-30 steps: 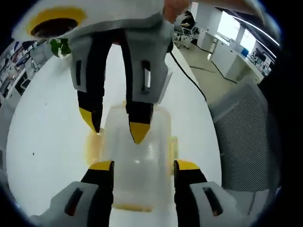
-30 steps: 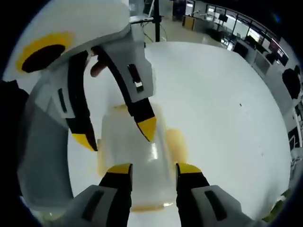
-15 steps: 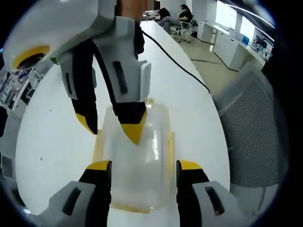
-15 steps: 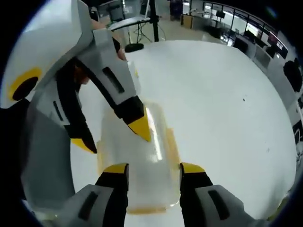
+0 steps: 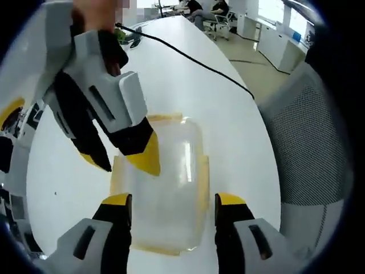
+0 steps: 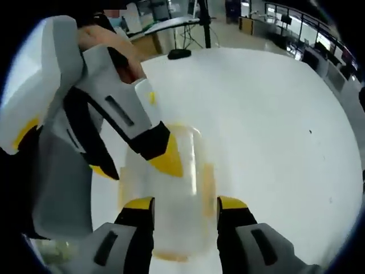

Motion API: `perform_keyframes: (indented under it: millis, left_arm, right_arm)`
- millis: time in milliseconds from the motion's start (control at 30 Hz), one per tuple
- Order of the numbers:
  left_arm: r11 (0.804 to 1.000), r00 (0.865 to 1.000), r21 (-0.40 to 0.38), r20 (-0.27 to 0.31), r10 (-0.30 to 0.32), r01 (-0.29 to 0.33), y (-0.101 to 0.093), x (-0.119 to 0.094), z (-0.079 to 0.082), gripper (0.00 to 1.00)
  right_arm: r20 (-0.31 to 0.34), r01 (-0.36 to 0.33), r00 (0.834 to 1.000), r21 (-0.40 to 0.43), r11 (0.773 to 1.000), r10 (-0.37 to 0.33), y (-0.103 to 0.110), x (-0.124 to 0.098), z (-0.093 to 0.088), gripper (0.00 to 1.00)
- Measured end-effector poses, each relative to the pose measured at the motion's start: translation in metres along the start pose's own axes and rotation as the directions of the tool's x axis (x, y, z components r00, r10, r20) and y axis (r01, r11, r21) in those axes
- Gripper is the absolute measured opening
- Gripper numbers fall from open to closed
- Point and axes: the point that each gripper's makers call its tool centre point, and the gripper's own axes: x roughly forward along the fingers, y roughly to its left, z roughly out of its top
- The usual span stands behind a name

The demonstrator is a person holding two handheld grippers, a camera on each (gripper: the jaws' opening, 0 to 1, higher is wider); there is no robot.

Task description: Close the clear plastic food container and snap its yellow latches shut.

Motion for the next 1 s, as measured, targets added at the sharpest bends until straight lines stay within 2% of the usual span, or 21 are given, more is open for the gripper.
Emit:
perform_keyframes:
  millis: [167,367,500,633,733,800,867,900,1000]
  left_arm:
    - [0.999,0.997,0.021,-0.058,0.047,-0.046,0.000,0.003,-0.001,0.59]
    - [0.999,0.995,-0.015,-0.087,0.051,-0.053,-0.004,0.006,0.000,0.67]
    - [0.996,0.991,-0.032,-0.106,0.078,-0.082,-0.005,0.008,0.001,0.69]
    - [0.993,0.992,-0.064,-0.089,0.091,-0.097,-0.003,0.008,0.002,0.69]
    - [0.985,0.995,-0.147,-0.049,0.086,-0.092,-0.003,0.008,0.007,0.71]
    - [0.982,0.992,-0.148,-0.046,0.115,-0.121,0.004,0.007,0.006,0.64]
    - [0.980,0.987,-0.116,-0.051,0.156,-0.161,0.011,0.005,0.005,0.57]
    - [0.979,0.989,-0.141,-0.045,0.140,-0.145,0.007,0.006,0.006,0.57]
    - [0.979,0.988,-0.135,-0.048,0.147,-0.152,0.007,0.007,0.005,0.57]
  right_arm:
    - [0.000,-0.049,0.999,-0.001,0.999,0.049,0.002,0.000,-0.001,0.44]
    - [-0.006,-0.089,0.996,-0.012,0.996,0.089,0.000,0.000,-0.002,0.44]
    - [-0.030,-0.098,0.995,-0.018,0.995,0.098,-0.001,0.003,-0.004,0.44]
    - [-0.043,-0.119,0.992,0.016,0.993,0.119,-0.005,0.004,-0.002,0.44]
    - [-0.064,-0.117,0.991,0.021,0.993,0.118,-0.008,0.005,-0.002,0.40]
    - [-0.067,-0.119,0.990,0.040,0.992,0.121,-0.009,0.006,0.000,0.40]
    - [-0.066,-0.125,0.990,0.055,0.991,0.128,-0.007,0.008,0.001,0.40]
    - [-0.071,-0.121,0.990,0.057,0.991,0.125,-0.008,0.010,0.001,0.40]
    - [-0.094,-0.129,0.987,0.034,0.991,0.132,-0.007,0.010,0.002,0.39]
